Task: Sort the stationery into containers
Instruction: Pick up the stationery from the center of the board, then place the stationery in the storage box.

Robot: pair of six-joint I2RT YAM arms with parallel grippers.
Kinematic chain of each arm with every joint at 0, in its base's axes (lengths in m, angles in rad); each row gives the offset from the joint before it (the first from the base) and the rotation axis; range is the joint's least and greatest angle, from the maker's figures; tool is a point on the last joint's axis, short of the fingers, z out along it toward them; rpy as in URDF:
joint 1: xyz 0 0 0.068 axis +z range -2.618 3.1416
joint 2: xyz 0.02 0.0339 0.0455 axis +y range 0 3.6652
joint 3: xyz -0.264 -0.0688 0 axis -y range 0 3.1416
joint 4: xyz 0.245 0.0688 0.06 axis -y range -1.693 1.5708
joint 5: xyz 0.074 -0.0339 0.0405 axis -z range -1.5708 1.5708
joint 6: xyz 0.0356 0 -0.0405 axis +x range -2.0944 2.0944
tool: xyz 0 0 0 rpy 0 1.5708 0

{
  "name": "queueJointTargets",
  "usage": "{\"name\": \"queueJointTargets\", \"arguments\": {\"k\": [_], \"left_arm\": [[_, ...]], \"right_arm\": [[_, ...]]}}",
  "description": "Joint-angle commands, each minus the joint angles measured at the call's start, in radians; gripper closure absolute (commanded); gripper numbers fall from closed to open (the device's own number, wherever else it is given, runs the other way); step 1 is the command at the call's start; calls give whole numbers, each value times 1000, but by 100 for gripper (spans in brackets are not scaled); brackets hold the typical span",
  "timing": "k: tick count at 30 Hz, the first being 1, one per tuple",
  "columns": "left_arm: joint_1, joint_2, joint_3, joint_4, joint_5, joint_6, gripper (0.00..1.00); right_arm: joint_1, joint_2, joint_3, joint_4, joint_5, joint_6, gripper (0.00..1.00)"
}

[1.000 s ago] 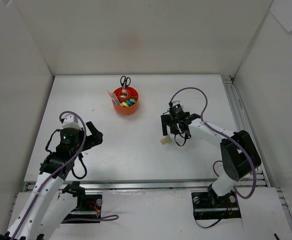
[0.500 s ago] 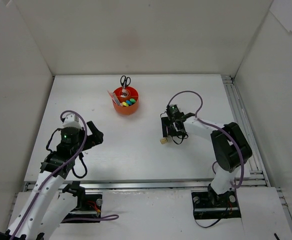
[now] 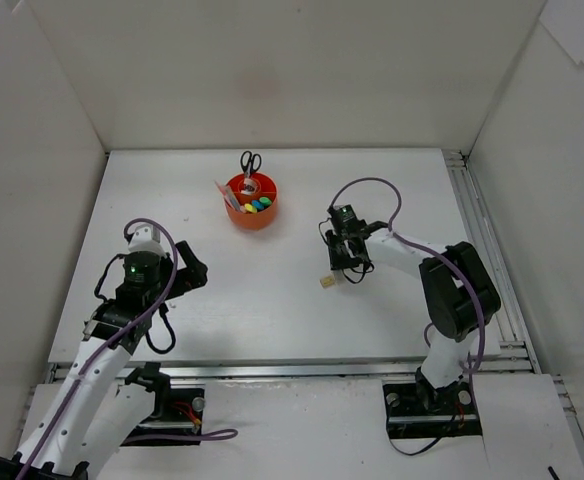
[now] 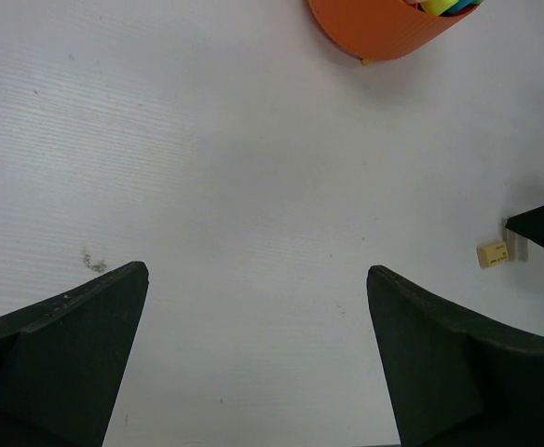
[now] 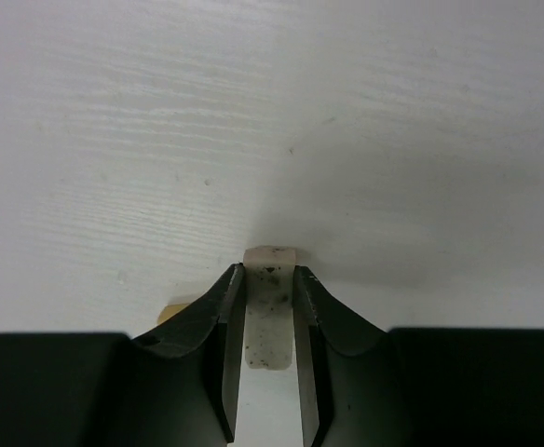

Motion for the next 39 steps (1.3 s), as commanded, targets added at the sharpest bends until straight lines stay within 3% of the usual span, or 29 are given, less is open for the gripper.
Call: {"name": "queueJointTargets", "arguments": {"k": [1, 9, 16, 28, 34, 39], "left_arm": [[-3, 12, 22, 75, -8, 27, 1], [-3, 48, 72, 71, -65, 46, 0], [-3, 129, 146, 98, -94, 67, 0], [-3, 206, 223, 121, -102, 109, 0], [-3, 206, 217, 117, -112, 109, 0], [-3, 209, 218, 109, -115, 107, 0]], "right_arm": [[-4, -62, 119, 59, -50, -70, 98], [-2, -7, 327, 451, -196, -215, 97], [-2, 212, 578, 651, -320, -255, 94], [-2, 485, 865, 692, -419, -246, 92], [-1, 521, 864, 725, -416, -227, 89], [-1, 521, 848, 728, -405, -210, 78]]}}
